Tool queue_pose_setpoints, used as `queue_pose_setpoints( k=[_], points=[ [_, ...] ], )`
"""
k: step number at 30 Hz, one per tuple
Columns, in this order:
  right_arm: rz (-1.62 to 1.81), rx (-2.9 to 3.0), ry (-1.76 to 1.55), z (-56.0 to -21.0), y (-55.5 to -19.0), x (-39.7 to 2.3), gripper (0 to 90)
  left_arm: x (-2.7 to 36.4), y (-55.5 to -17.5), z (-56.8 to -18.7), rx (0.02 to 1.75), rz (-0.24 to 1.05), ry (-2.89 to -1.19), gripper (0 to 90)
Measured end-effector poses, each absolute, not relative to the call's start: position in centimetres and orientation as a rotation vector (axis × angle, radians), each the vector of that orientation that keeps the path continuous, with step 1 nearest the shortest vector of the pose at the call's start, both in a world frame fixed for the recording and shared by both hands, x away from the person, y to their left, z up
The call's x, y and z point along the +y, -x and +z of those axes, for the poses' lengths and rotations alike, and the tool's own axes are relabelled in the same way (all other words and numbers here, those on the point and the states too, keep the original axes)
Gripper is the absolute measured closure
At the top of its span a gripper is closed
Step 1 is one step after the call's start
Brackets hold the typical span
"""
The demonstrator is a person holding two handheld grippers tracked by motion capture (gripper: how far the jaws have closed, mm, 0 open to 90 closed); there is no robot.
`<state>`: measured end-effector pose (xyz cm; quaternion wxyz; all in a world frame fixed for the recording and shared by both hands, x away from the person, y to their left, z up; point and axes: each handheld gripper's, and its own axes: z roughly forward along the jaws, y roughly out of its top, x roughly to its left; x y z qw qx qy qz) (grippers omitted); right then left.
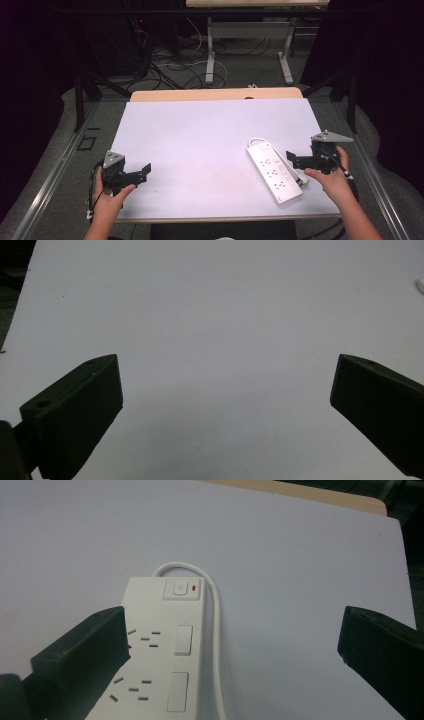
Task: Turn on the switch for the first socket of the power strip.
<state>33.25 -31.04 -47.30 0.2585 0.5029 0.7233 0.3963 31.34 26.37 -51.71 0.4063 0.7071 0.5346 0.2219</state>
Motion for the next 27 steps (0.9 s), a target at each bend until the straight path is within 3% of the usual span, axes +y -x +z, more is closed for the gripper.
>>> queue_pose_setpoints(
  k=[27],
  points=[
    [1.104,1.815,-1.516,-50.8,-31.8,-35.4,1.7,26.5,-31.4,-51.8,1.356,0.557,-1.780,0.4]
  ],
)
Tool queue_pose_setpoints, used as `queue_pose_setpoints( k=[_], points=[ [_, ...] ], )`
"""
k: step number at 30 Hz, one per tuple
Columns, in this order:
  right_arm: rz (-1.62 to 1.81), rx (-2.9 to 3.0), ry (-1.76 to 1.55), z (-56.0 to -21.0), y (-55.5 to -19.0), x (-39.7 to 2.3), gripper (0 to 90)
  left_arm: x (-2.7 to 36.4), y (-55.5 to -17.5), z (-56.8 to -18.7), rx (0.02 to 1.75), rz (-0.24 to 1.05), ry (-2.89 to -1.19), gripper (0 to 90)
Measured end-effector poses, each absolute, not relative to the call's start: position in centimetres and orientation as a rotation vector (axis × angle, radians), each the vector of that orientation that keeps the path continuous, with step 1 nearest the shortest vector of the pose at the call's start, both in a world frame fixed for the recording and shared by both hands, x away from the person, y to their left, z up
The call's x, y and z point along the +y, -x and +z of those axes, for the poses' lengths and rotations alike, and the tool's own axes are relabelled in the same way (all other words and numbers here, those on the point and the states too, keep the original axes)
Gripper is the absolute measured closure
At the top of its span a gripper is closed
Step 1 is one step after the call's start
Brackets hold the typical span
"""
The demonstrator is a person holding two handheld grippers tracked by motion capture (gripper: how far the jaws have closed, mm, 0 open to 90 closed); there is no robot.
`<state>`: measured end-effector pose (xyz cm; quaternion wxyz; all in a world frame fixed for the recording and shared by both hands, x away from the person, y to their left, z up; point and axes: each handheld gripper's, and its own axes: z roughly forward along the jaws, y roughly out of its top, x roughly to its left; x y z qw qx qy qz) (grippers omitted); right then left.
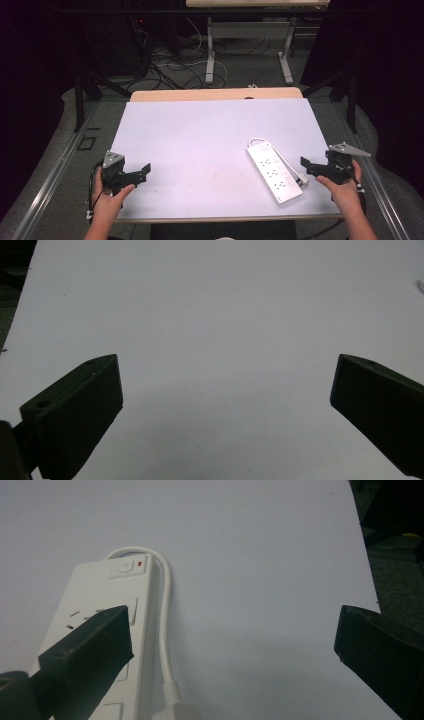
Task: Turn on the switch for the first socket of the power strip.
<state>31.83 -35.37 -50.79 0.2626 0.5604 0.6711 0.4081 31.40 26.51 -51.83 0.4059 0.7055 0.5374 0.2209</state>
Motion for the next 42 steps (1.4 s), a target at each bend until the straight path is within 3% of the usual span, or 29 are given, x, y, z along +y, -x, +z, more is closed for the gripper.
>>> queue_pose_setpoints(
  k=[18,42],
  points=[
    [1.123,1.784,-1.555,-53.8,-32.1,-36.1,4.4,26.9,-31.5,-52.1,1.372,0.547,-1.767,0.4],
    [1.136,1.831,-1.585,-55.0,-32.4,-35.5,5.4,26.8,-31.7,-52.3,1.372,0.534,-1.776,0.4]
  ],
)
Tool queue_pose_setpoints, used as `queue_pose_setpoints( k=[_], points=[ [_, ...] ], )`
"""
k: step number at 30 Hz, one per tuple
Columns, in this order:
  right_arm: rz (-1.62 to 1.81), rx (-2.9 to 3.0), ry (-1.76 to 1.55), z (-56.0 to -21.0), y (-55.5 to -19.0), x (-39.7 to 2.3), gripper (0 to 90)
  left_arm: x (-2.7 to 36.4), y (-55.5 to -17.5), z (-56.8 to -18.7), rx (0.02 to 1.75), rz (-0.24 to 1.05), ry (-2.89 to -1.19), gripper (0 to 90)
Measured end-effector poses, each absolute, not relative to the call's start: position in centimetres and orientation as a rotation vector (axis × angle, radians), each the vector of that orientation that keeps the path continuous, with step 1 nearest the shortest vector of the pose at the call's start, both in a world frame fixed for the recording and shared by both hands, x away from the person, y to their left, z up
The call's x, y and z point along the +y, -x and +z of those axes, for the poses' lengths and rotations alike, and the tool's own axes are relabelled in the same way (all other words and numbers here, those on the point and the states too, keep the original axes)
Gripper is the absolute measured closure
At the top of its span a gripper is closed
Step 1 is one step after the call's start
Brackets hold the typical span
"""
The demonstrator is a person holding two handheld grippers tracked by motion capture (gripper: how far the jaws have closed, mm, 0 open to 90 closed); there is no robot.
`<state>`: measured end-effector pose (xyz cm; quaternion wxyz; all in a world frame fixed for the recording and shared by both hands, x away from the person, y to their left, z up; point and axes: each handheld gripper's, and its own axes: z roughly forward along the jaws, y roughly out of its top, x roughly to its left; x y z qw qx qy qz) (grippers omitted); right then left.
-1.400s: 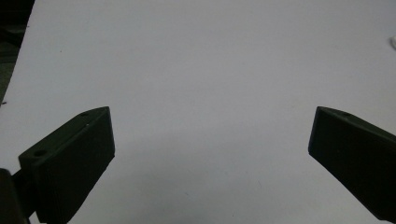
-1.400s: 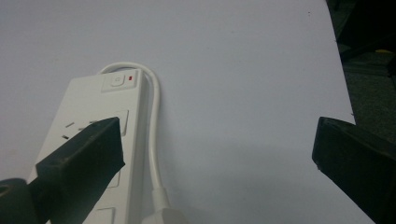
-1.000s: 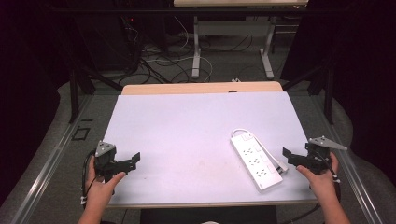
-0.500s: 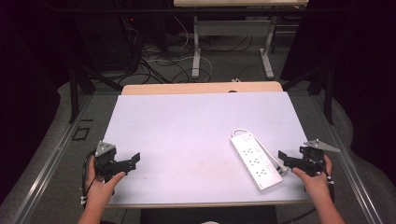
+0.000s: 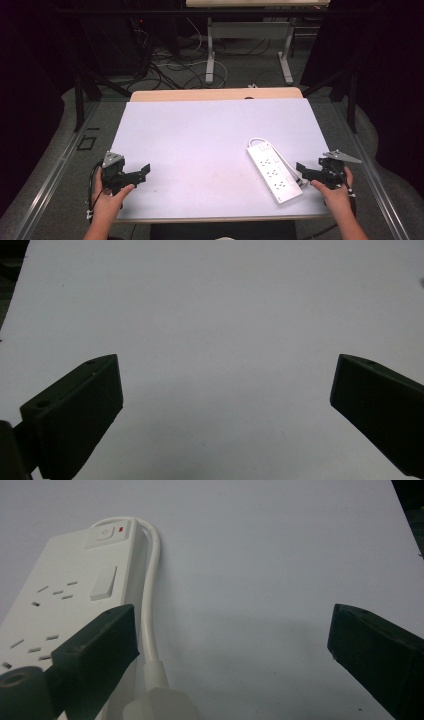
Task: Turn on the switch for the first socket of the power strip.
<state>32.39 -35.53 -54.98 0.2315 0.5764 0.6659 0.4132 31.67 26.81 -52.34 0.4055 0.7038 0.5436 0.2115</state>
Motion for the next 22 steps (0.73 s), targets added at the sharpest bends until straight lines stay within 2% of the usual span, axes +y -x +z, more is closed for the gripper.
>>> queue_pose_setpoints(
  k=[22],
  points=[
    [1.133,1.825,-1.611,-55.31,-32.54,-35.64,5.9,26.84,-31.80,-52.45,1.371,0.527,-1.779,0.4]
  ],
)
